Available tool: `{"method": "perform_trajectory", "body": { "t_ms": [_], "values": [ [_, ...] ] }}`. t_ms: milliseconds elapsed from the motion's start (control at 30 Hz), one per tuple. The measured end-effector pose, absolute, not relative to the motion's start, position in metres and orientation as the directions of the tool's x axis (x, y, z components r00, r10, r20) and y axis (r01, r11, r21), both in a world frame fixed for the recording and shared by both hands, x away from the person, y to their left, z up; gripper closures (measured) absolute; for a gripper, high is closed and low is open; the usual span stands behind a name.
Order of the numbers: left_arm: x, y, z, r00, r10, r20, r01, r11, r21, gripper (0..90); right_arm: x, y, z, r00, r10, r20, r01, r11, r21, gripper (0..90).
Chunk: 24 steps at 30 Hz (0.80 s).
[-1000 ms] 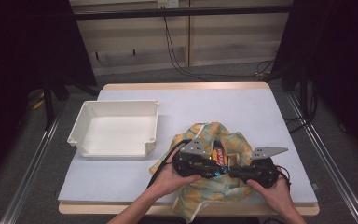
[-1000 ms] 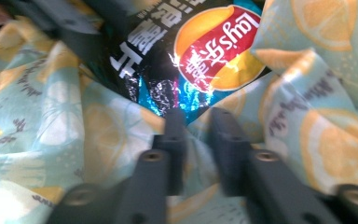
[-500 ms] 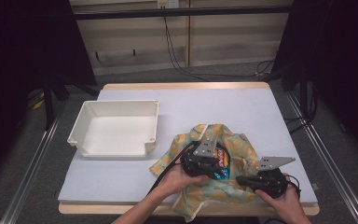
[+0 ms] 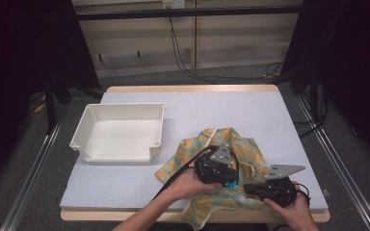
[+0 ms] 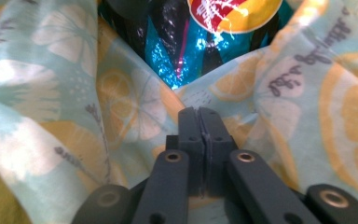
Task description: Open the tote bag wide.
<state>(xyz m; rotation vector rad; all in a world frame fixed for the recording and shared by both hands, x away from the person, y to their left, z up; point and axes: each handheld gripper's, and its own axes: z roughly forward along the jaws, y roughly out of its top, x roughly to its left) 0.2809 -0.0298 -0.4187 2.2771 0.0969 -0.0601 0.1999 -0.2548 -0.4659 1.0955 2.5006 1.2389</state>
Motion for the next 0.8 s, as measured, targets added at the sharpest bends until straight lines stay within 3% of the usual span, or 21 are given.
{"method": "perform_trajectory", "body": {
  "t_ms": [167, 367, 600, 800],
  "values": [
    [0.284, -0.033, -0.432, 0.998, 0.045, -0.054, 0.070, -0.712, 0.699, 68.4, 0.197, -0.259, -0.464, -0.723, 0.663, 0.196, 0.546, 0.374, 0.750, 74.6],
    [0.276, -0.034, -0.438, 1.000, 0.008, 0.025, -0.011, -0.737, 0.675, 53.9, 0.200, -0.258, -0.465, -0.722, 0.663, 0.199, 0.547, 0.371, 0.750, 68.5],
    [0.280, -0.031, -0.444, 0.998, 0.033, 0.047, -0.008, -0.723, 0.691, 54.1, 0.201, -0.255, -0.468, -0.714, 0.670, 0.203, 0.562, 0.376, 0.737, 55.1],
    [0.291, -0.030, -0.443, 0.996, 0.083, 0.030, 0.037, -0.706, 0.707, 59.7, 0.206, -0.253, -0.468, -0.710, 0.678, 0.191, 0.560, 0.380, 0.736, 58.1]
  ]
}}
